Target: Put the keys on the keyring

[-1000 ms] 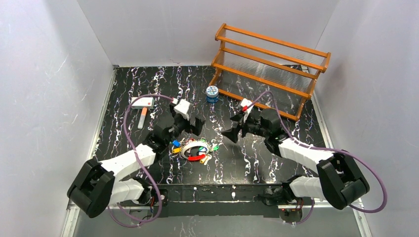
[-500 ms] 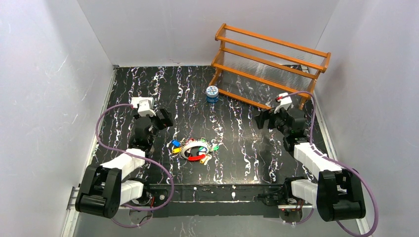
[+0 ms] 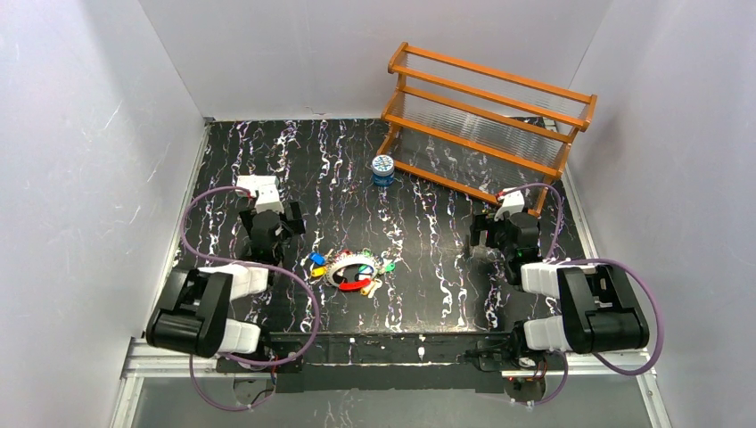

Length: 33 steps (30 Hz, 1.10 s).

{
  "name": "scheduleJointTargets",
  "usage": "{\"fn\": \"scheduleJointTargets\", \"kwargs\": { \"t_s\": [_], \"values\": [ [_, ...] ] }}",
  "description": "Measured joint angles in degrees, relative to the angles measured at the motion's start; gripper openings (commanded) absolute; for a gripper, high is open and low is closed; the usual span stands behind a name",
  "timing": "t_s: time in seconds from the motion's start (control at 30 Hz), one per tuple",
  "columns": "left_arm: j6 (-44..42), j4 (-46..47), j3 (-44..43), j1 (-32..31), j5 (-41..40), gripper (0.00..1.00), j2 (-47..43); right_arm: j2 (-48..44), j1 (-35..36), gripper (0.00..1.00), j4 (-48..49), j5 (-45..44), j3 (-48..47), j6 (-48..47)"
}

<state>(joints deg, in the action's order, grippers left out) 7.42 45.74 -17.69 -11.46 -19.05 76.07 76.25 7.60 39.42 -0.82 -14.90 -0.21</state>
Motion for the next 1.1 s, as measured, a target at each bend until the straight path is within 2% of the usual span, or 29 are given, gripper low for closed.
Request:
{"fn": "scheduleJointTargets", "kwargs": {
  "t_s": [0.23,0.3,0.43,0.57,0.6,0.7,1.1],
  "values": [
    [-5.49,12.09,1.88,0.04,-3.37,0.99,11.32,3.34,-0.02,0.99,9.73,-0.07,0.17,-1.05],
    [-6.4,16.98,2.69,0.15,-3.89,0.96,16.06,4.33,-0.02,0.99,11.54,0.0,0.17,-1.75],
    [-7.3,25.33,4.22,0.83,-3.65,0.93,19.87,6.51,-0.15,0.99,16.81,0.2,0.83,-3.28],
    [-7.91,27.26,4.52,1.25,-3.37,0.9,20.15,9.22,-1.92,0.99,20.44,1.16,1.62,-3.17],
    [-7.93,27.63,4.55,1.25,-3.41,0.97,20.15,9.92,-2.84,0.99,22.25,1.66,2.08,-2.93],
    [-7.91,28.02,4.55,1.27,-4.24,0.98,20.15,13.44,-4.79,0.99,29.53,2.34,4.66,-2.1],
    [-7.85,27.96,4.55,1.27,-5.68,0.98,20.15,14.99,-5.35,0.99,28.0,0.5,1.6,0.44]
  ]
}}
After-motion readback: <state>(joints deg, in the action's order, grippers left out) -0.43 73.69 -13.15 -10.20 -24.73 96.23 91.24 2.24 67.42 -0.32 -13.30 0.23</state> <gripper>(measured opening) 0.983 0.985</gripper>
